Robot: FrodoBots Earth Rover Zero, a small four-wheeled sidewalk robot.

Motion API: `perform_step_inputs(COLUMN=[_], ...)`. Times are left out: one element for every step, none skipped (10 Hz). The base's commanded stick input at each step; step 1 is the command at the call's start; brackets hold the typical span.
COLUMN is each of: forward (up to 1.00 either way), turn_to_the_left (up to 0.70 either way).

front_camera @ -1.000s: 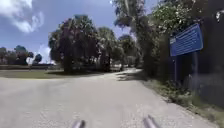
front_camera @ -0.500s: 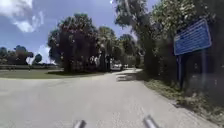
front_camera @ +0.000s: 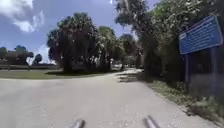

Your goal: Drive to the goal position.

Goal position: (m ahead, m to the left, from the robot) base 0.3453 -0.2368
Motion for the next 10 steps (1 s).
perform_step_inputs(forward=[0.5,0.5,0.5,0.5,0.5,0.5,0.5,0.5,0.5,0.5], turn_to_the_left=[0.0,0.0,0.0,0.0,0.0,0.0,0.0,0.0,0.0,0.0])
